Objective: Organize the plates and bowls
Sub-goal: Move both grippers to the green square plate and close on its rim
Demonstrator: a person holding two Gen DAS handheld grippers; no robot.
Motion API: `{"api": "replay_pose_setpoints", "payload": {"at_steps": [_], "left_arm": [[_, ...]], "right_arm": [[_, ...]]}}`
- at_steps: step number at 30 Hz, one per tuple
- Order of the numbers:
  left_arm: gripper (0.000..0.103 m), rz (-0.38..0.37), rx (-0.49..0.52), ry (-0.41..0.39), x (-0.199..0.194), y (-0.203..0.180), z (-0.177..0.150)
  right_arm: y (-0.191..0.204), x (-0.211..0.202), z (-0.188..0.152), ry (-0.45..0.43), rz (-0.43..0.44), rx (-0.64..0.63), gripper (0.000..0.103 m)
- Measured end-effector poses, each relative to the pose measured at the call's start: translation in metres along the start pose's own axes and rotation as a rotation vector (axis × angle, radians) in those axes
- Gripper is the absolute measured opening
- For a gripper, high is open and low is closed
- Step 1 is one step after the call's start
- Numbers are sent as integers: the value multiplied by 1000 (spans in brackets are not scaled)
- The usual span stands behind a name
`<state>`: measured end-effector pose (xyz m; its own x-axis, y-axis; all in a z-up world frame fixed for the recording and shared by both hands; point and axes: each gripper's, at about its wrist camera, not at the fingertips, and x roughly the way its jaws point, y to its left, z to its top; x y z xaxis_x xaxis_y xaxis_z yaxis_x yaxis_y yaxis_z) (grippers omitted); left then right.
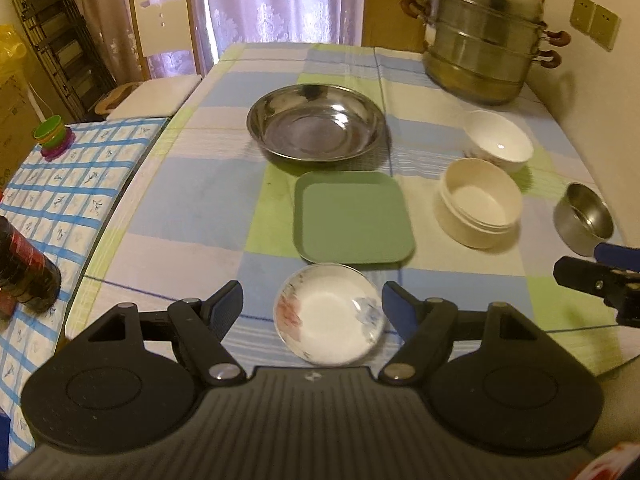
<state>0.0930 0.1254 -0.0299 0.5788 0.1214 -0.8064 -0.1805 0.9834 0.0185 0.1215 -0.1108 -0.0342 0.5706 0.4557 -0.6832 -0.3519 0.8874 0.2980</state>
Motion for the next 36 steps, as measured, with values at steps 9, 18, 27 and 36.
{"api": "replay_pose_setpoints", "payload": {"at_steps": [9,18,27,36], "left_arm": [[69,-39,13,53,61,30,24],[62,-97,-4,72,111,38,41],[36,-122,1,105,149,41,44],[24,-138,7,120,167,40,44]], "right_arm": [[11,64,9,64,0,35,73],[18,120,17,96,-6,62,59],[20,160,14,105,-26,79,37],[26,186,15,110,-31,48,23]]}}
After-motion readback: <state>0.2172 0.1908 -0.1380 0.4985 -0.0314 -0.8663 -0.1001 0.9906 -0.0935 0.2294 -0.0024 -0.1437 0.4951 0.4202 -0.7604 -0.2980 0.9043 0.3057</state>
